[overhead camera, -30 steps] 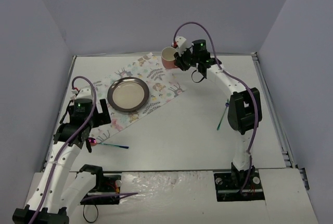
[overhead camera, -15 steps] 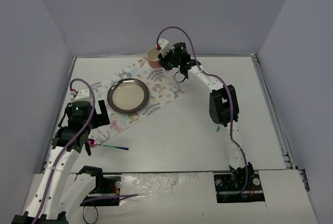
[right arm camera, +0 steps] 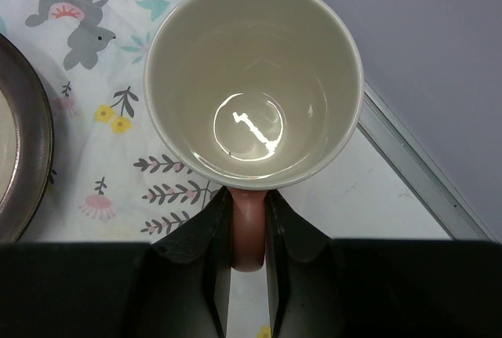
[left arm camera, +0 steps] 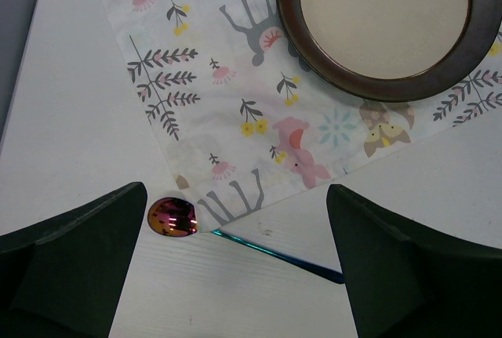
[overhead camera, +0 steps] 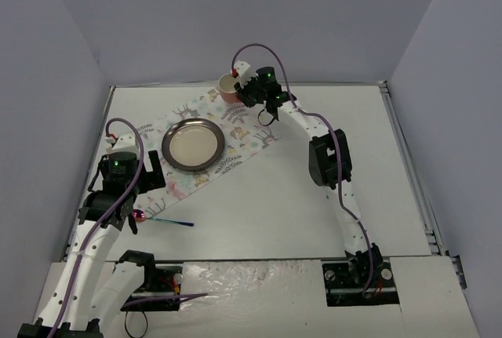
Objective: Set the dinner table for one person
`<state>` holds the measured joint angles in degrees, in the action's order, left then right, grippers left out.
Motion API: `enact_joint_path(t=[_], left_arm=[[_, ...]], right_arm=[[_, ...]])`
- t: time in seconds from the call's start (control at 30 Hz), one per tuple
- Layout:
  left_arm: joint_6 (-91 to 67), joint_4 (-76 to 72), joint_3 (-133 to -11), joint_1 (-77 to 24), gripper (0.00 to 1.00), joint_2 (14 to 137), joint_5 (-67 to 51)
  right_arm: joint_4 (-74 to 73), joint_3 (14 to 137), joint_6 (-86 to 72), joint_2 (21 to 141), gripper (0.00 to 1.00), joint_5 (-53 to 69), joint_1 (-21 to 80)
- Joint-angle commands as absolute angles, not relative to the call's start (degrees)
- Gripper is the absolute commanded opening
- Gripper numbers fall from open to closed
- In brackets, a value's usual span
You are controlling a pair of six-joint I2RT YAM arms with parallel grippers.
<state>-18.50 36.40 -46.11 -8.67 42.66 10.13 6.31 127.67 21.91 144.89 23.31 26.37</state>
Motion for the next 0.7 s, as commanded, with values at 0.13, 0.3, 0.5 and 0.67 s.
enact_joint_path(t=[0.13, 0.3, 0.5, 0.67], left_arm=[[-17.8, 32.6, -46.4, -8.7, 0.97, 42.8, 9.7], [-17.8, 32.5, -46.4, -8.7, 0.97, 43.1, 9.2], [-17.8, 32.4, -46.3, -8.7, 0.97, 42.8, 9.1], [-17.8, 32.3, -46.3, -8.7, 0.97, 42.9, 8.8]], right_arm=[[18.8, 132.4, 20.5, 143.9, 0.0, 23.7, 27.2], [20.7, 132.4, 19.9, 144.9, 0.0, 23.9, 27.5], [22.8, 132.4, 19.3, 146.0, 0.0, 23.1, 27.9], [23.2, 132.4, 19.1, 146.5, 0.0, 22.8, 27.9]])
